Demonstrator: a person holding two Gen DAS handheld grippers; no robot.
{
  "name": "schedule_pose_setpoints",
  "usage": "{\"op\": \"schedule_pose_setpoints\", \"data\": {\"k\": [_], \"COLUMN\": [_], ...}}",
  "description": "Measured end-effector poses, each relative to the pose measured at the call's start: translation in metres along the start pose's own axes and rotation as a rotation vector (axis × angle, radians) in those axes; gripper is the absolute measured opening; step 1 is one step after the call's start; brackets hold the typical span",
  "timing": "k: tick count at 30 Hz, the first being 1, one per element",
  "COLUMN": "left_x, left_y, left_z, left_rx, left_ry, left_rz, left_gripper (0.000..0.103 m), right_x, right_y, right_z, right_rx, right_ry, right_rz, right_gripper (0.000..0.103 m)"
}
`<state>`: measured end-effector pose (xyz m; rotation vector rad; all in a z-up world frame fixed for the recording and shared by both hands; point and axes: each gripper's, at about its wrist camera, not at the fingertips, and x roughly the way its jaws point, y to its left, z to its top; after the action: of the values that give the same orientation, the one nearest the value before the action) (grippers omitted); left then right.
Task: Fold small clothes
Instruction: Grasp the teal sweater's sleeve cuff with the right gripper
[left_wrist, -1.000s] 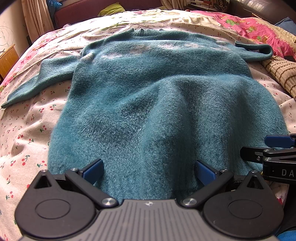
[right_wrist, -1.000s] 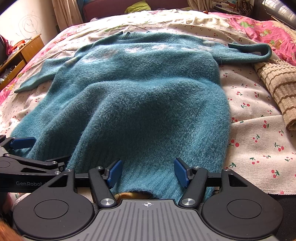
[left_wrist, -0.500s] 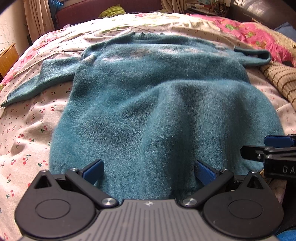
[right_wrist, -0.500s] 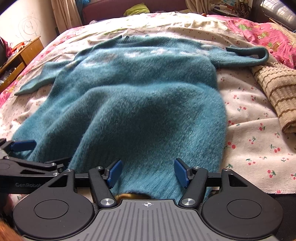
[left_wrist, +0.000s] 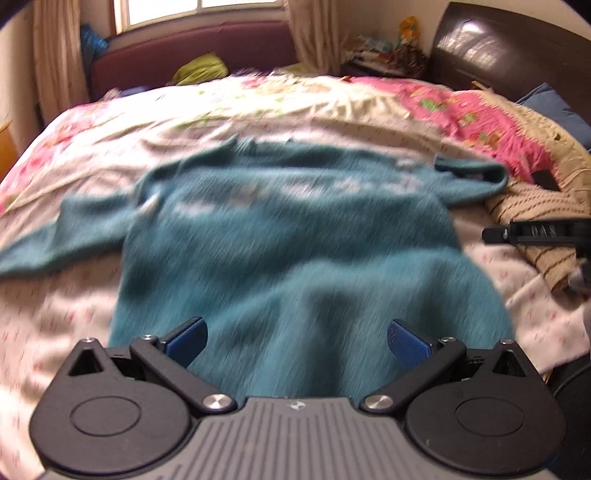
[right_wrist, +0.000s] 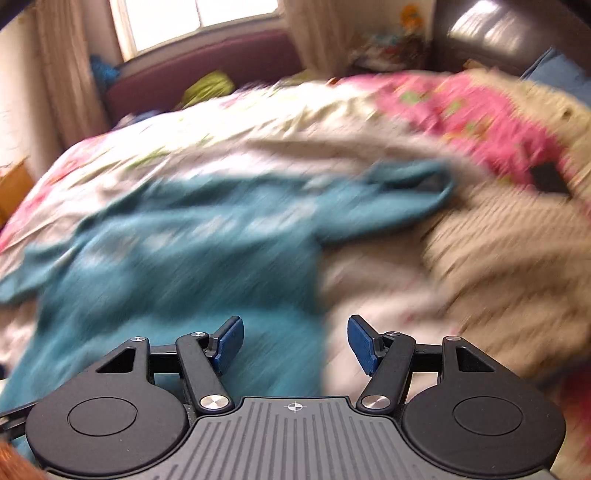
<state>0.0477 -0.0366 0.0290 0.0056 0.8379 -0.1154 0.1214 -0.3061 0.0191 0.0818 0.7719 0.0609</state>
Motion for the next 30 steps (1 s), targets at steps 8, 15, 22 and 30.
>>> {"op": "schedule_pose_setpoints", "data": {"k": [8,15,22,30], "left_x": [0.061,0.109,0.130,0.129], "left_y": [-0.037,-0.051,-0.047,-0.025], "left_z": [0.058,0.064,0.055,0.050], "left_rx": [0.012,0.026,-0.010,-0.056], "left_ry": [-0.022,0.030,0.066,0.061], "left_rz": [-0.108,-0.141,-0.176,-0.193], "left_gripper": [0.103,0.103,0.103,0.103], "right_x": [0.077,0.154,0.212,0.183], "right_y": [-0.032,-0.021,-0.039,-0.058], "right_z": [0.072,0.084,0.095,0.131], "right_rx": [-0.312,-0.652,-0.633,-0.236], "right_ry": [-0.067,-0.039,0.055,0.075], "right_rz": [-0.286,-0.403,-0.448,-0.268], "right_gripper": [0.060,0.059,0.017,0.008]}}
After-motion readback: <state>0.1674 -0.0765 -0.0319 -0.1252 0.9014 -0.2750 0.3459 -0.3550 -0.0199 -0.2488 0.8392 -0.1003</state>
